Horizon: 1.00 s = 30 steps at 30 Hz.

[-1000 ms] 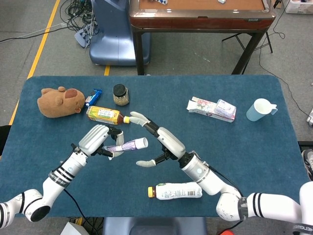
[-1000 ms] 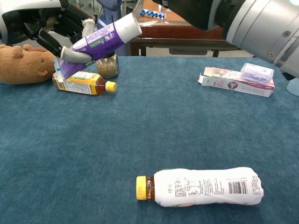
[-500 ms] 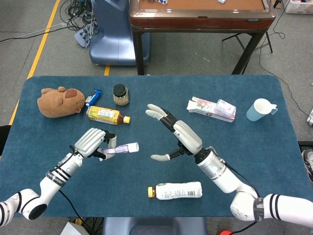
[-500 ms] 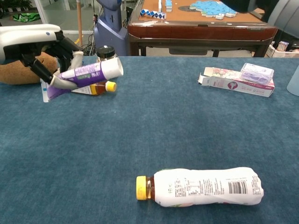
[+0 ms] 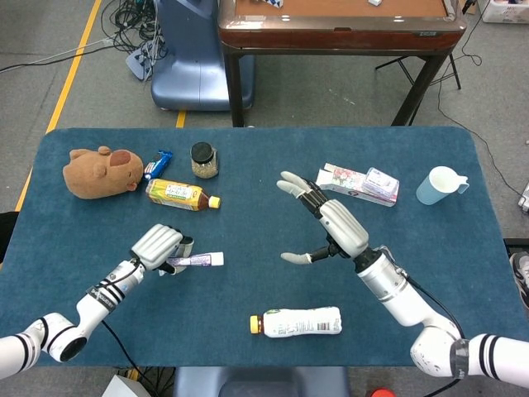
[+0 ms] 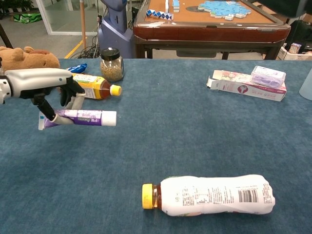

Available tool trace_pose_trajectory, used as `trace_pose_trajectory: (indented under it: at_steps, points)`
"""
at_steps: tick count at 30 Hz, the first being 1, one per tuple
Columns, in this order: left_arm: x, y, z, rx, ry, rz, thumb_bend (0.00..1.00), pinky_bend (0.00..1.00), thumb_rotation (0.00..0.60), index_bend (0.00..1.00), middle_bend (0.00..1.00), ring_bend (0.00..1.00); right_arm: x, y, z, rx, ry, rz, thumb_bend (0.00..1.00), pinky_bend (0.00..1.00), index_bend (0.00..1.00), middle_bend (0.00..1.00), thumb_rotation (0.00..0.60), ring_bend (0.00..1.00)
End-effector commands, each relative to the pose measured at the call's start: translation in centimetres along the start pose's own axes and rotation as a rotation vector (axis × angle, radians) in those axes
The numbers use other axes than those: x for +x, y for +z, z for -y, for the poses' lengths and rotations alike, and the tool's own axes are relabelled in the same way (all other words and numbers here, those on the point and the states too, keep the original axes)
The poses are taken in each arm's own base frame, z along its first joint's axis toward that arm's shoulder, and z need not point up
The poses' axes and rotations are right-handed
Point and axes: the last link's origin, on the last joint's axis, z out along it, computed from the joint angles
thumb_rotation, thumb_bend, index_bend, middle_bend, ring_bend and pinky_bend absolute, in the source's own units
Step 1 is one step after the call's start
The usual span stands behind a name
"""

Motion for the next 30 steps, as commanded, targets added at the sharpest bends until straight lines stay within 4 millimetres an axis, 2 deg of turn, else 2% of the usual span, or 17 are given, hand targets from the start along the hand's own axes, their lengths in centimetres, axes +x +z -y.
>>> trace_pose_trajectory:
  at_steps: [1,4,6,12,16,18,20,24,30]
  points:
    - [-0.7,0.0,0.6,0.017,0.04,0.032,0.39,0.39,0.6,0.48,0.54,0.4,0.5,-0.5,-0.6,-0.021,-0.023,-0.002,0.0,0.0,0.0,0.0,0.455,0.0]
    - [-0.8,-0.2,0.9,0.037,0.029,0.029,0.38,0.37,0.6,0.37,0.46,0.35,1.2,-1.2,-1.3,-0.046,-0.052,-0.008,0.0,0.0,0.0,0.0,0.455,0.0]
    - [-0.7,-0.5,1.3,0.054,0.021,0.023,0.38,0.37,0.6,0.32,0.44,0.32,1.6,-1.7,-1.6,-0.063,-0.079,-0.008,0.0,0.0,0.0,0.0,0.455,0.0]
    - [0.4,-2.2,2.7,0.117,0.003,-0.055,0.38,0.36,0.6,0.28,0.41,0.3,3.1,-4.1,-3.0,-0.139,-0.223,0.003,0.0,0.0,0.0,0.0,0.457,0.0]
    - [1.1,-4.7,4.4,0.218,-0.016,-0.138,0.38,0.36,0.6,0.28,0.41,0.3,4.3,-6.5,-4.2,-0.226,-0.357,-0.017,0.0,0.0,0.0,0.0,0.48,0.0]
    - [1.3,-6.1,5.1,0.273,-0.011,-0.176,0.38,0.36,0.6,0.28,0.41,0.3,4.8,-7.9,-4.8,-0.276,-0.43,-0.034,0.01,0.0,0.0,0.0,0.561,0.0]
    - [1.3,-7.3,5.6,0.318,-0.004,-0.215,0.38,0.36,0.6,0.29,0.41,0.3,5.2,-9.2,-5.5,-0.322,-0.501,-0.054,0.01,0.0,0.0,0.0,0.6,0.0]
    - [1.1,-10.1,6.5,0.4,0.026,-0.297,0.38,0.36,0.6,0.29,0.4,0.3,5.7,-12.7,-7.0,-0.434,-0.611,-0.109,0.04,0.0,0.0,0.0,0.6,0.0]
    - [0.7,-13.7,6.2,0.46,0.051,-0.36,0.38,0.36,0.6,0.31,0.39,0.3,5.9,-17.2,-7.6,-0.545,-0.636,-0.166,0.04,0.0,0.0,0.0,0.6,0.0]
